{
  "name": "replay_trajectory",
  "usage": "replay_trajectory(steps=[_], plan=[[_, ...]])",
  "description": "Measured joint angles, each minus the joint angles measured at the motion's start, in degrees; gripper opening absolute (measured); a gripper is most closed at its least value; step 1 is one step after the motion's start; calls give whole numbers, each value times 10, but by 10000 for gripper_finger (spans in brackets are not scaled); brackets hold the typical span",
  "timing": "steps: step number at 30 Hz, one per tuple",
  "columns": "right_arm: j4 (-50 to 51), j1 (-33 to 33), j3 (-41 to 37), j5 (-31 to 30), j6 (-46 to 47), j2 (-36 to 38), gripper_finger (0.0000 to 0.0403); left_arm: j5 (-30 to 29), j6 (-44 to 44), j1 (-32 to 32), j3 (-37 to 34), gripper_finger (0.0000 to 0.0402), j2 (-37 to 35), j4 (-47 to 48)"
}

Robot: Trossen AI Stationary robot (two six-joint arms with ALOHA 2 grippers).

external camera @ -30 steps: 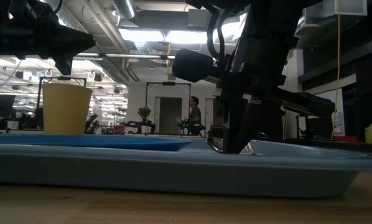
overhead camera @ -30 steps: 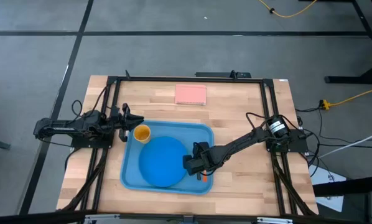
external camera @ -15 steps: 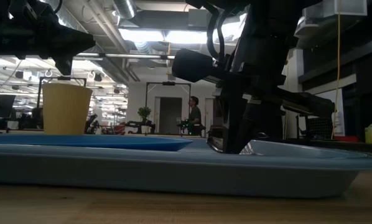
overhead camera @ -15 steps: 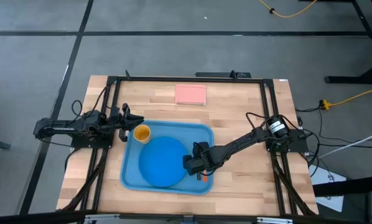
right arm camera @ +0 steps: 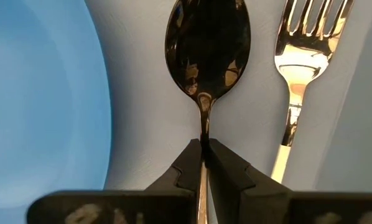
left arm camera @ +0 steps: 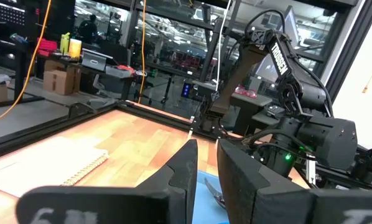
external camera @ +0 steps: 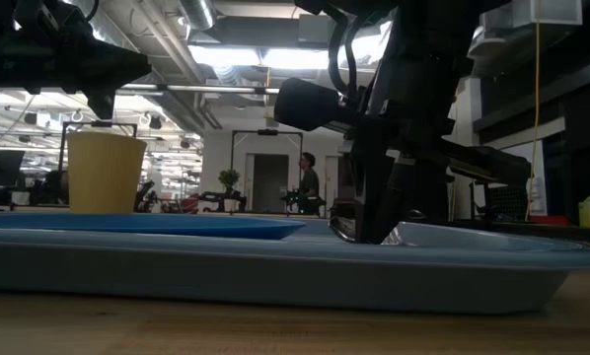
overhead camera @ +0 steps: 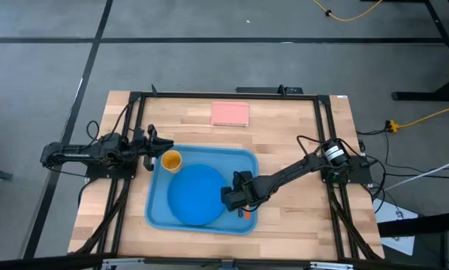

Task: Pick and place plate/cup/fork/spoon on tray
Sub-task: Put the spoon on the blue tray to the right of the blue plate

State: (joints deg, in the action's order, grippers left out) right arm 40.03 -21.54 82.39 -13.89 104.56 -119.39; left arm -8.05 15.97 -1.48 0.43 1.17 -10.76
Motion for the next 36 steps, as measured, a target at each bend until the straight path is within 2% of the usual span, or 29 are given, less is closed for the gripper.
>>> replay_trajectory(steps=[36], plan=[[-5,0,0,-15,0,2,27,0,0,0,0,55,0,0]])
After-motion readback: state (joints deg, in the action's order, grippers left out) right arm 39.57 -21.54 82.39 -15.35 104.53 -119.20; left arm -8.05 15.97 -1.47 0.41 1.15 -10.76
